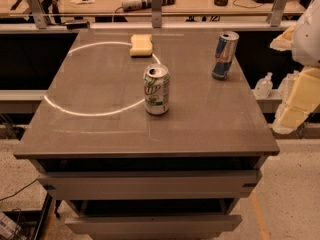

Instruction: Move 7up can near sponge

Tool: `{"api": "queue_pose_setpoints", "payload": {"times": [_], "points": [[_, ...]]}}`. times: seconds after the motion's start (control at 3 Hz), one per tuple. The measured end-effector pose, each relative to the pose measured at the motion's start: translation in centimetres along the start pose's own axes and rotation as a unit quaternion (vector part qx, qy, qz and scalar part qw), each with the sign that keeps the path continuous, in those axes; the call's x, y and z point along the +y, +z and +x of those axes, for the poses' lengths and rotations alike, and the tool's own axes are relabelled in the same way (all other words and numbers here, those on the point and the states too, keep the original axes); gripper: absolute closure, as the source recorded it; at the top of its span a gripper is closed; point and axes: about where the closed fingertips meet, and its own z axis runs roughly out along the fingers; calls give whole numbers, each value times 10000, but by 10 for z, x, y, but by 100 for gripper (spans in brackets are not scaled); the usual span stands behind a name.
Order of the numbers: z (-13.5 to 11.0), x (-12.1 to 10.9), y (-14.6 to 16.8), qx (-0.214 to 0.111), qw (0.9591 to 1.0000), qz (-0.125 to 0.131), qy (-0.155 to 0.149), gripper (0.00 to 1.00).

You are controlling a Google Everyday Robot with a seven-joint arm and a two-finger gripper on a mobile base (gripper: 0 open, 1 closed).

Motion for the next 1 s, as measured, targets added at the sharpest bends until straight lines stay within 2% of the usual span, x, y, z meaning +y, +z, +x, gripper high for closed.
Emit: {"api": "queue_pose_setpoints", "payload": {"times": [0.33,0.67,1.0], "points": [[0,0,0,0,10000,1,0,0],[-10,0,-3,-329,9992,42,230,0],[-35,3,-13,-1319,9874,180,862,0]]}}
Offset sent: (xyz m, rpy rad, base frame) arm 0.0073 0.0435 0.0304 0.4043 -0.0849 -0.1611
